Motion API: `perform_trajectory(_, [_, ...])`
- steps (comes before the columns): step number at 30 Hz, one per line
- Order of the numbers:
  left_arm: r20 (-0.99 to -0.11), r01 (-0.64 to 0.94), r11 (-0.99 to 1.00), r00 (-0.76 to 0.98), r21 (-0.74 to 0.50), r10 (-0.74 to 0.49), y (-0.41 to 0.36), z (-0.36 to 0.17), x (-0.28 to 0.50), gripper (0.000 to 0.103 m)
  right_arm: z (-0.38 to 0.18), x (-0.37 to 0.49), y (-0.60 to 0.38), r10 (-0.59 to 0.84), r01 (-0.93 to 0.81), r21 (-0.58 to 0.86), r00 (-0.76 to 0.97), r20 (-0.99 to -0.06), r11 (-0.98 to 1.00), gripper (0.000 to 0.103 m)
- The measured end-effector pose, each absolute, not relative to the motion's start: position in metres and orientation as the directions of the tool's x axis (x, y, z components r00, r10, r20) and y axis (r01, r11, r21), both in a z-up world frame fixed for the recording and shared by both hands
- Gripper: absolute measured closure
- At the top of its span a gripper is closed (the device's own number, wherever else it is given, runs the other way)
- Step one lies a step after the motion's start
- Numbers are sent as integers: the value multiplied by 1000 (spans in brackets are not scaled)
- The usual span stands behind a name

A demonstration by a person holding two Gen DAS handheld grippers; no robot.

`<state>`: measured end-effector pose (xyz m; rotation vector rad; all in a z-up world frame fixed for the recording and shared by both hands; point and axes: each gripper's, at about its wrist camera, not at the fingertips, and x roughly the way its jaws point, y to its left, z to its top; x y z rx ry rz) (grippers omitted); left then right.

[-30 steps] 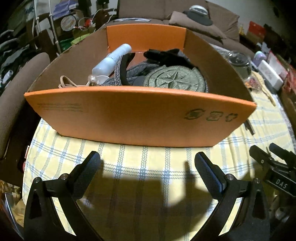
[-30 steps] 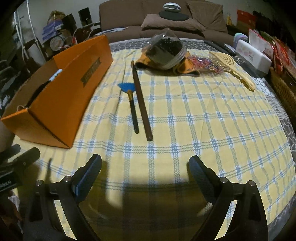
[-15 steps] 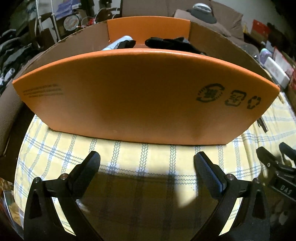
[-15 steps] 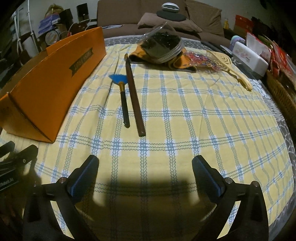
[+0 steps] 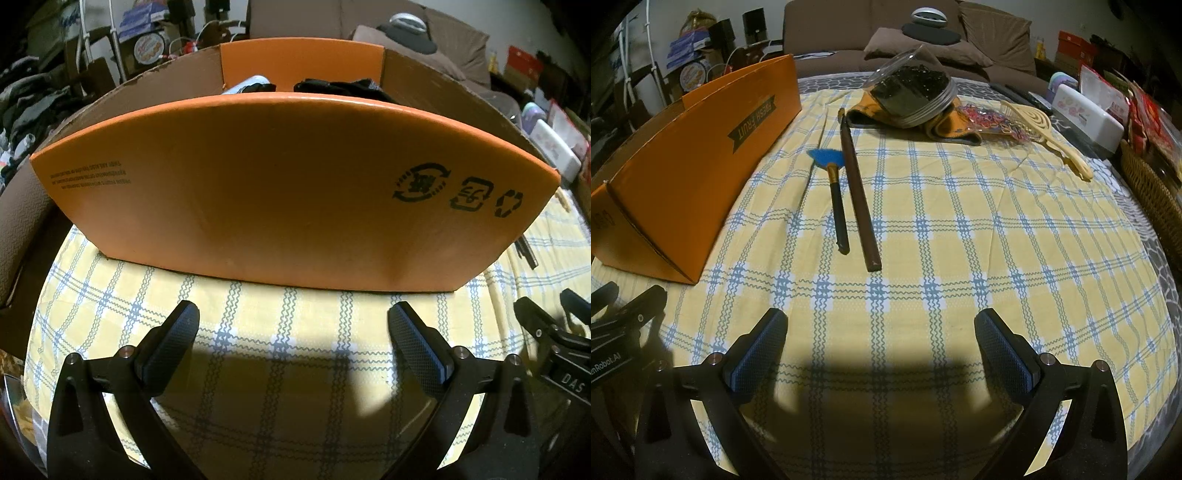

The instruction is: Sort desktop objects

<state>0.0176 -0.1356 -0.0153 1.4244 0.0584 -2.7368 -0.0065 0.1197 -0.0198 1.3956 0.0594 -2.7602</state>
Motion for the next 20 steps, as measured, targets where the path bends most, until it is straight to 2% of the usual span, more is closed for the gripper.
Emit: perform_trajectory(20, [-820,67,-998,-572,-8,-32,-136,-16,15,0,-20,-6,119,-26,60,-12,-592,-805,-998,0])
